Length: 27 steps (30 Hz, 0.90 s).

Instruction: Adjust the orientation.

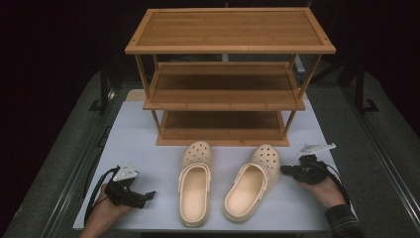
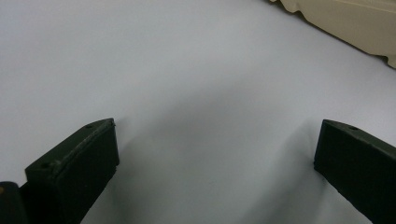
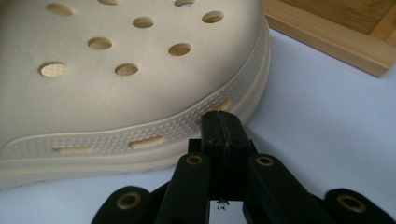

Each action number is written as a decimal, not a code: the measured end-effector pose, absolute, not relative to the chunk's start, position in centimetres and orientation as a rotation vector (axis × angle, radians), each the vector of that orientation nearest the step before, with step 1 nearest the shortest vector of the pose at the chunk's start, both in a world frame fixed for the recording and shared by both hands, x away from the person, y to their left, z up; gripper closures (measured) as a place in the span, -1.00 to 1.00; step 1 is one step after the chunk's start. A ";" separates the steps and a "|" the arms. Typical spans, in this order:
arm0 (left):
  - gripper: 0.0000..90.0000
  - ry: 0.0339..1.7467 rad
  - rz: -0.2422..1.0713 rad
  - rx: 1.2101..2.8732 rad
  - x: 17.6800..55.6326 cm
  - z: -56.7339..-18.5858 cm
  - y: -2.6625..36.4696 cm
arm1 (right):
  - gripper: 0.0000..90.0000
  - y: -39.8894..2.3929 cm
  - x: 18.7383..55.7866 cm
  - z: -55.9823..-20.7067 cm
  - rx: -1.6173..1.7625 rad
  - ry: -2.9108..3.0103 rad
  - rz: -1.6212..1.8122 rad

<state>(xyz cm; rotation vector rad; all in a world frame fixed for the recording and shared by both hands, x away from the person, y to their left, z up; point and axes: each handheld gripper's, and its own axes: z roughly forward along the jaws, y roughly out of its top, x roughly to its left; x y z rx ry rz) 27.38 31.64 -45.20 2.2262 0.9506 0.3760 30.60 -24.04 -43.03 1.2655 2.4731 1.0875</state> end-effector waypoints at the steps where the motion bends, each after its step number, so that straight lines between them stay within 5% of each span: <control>1: -1.00 0.950 0.376 2.227 27.4 -45.2 31.6 | 0.99 -23.9 30.8 -43.0 1.263 2.475 1.089; 27: -1.00 0.951 0.374 2.226 27.4 -45.2 31.6 | 0.99 -18.6 34.4 -42.9 1.201 2.524 1.064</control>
